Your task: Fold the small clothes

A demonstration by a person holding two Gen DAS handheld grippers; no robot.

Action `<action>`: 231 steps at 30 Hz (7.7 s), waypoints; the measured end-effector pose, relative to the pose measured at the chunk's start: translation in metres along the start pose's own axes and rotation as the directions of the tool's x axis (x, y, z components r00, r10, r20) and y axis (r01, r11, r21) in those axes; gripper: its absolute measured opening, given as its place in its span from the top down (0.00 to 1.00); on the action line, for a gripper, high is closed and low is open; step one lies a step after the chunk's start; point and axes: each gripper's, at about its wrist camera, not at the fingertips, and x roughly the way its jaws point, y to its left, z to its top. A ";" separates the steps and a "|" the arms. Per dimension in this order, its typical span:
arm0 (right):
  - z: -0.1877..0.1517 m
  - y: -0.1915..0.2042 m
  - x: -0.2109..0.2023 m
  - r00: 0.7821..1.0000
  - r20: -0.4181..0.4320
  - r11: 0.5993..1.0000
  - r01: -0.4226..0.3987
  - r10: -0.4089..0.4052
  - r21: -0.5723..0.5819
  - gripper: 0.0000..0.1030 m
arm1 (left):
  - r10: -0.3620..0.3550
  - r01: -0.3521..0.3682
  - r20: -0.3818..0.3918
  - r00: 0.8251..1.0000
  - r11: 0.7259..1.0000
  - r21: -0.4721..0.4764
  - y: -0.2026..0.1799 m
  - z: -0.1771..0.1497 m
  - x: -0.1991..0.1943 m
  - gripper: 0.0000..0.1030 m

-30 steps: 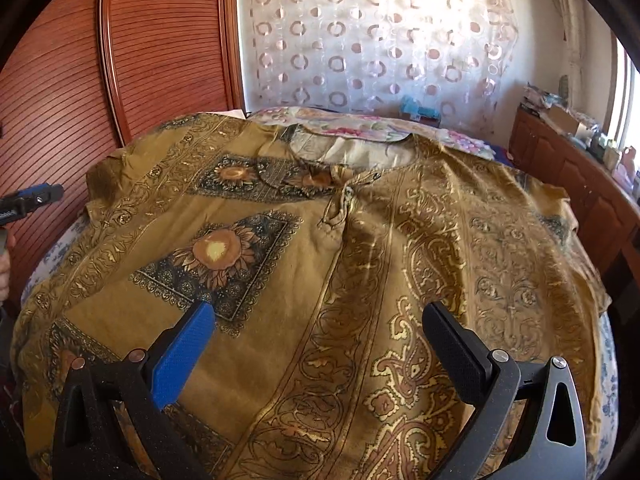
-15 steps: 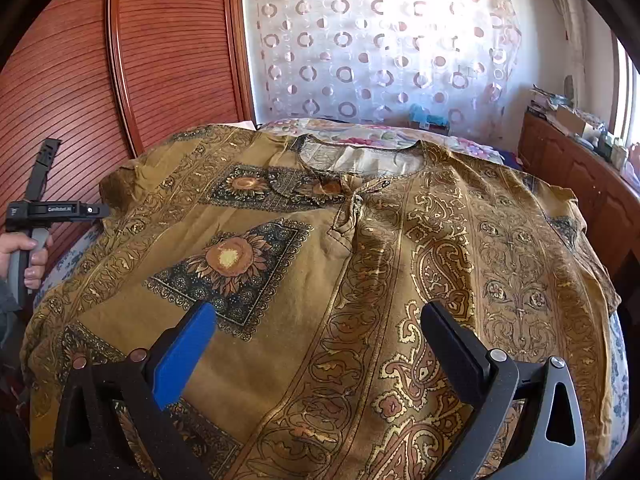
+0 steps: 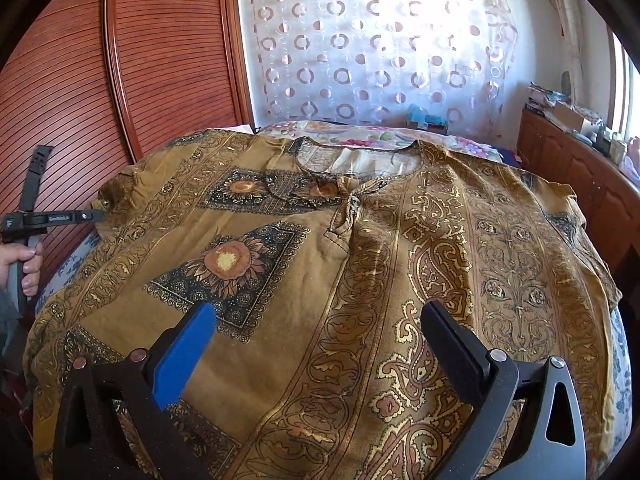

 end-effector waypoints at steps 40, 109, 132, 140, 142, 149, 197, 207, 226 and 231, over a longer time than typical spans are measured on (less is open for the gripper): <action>0.000 0.002 0.005 1.000 -0.017 1.000 -0.006 0.006 0.001 0.01 | -0.234 0.210 0.084 0.968 0.951 0.228 -0.107 -0.016 -0.048 0.21; 0.081 -0.069 0.003 1.000 -0.022 0.998 0.003 -0.004 -0.064 0.36 | -0.065 0.069 -0.032 0.997 0.990 0.124 -0.070 -0.030 0.009 0.20; -0.027 -0.215 -0.081 0.969 -0.116 0.921 0.243 -0.217 0.305 0.36 | -0.234 0.185 0.139 0.962 0.937 0.296 -0.178 -0.011 -0.050 0.20; -0.013 -0.246 -0.066 0.984 -0.134 0.888 0.163 -0.116 0.430 0.36 | -0.269 0.249 0.021 0.963 0.915 0.318 -0.217 -0.019 -0.016 0.20; -0.012 -0.254 -0.059 0.986 -0.136 0.880 0.144 -0.091 0.452 0.36 | -0.269 0.256 -0.006 0.963 0.911 0.322 -0.223 -0.020 -0.009 0.20; -0.011 -0.273 -0.045 0.978 -0.193 0.869 0.162 -0.078 0.467 0.43 | -0.248 0.255 -0.065 0.967 0.905 0.342 -0.234 -0.025 0.009 0.20; 0.008 -0.133 -0.101 0.995 -0.054 0.996 0.087 -0.085 0.024 0.56 | -0.215 0.240 -0.107 0.971 0.903 0.356 -0.240 -0.026 0.020 0.17; 0.012 -0.203 -0.060 0.990 -0.110 0.947 0.121 -0.092 0.299 0.52 | -0.295 0.262 0.065 0.953 0.914 0.311 -0.232 -0.006 -0.047 0.17; 0.064 -0.175 -0.014 0.987 -0.101 0.977 0.142 -0.127 0.161 0.98 | -0.303 0.269 0.092 0.948 0.923 0.274 -0.221 -0.010 -0.057 0.17; 0.093 -0.125 -0.020 0.999 -0.019 0.997 0.039 -0.038 0.062 0.98 | -0.299 0.264 0.103 0.949 0.928 0.263 -0.216 -0.009 -0.058 0.17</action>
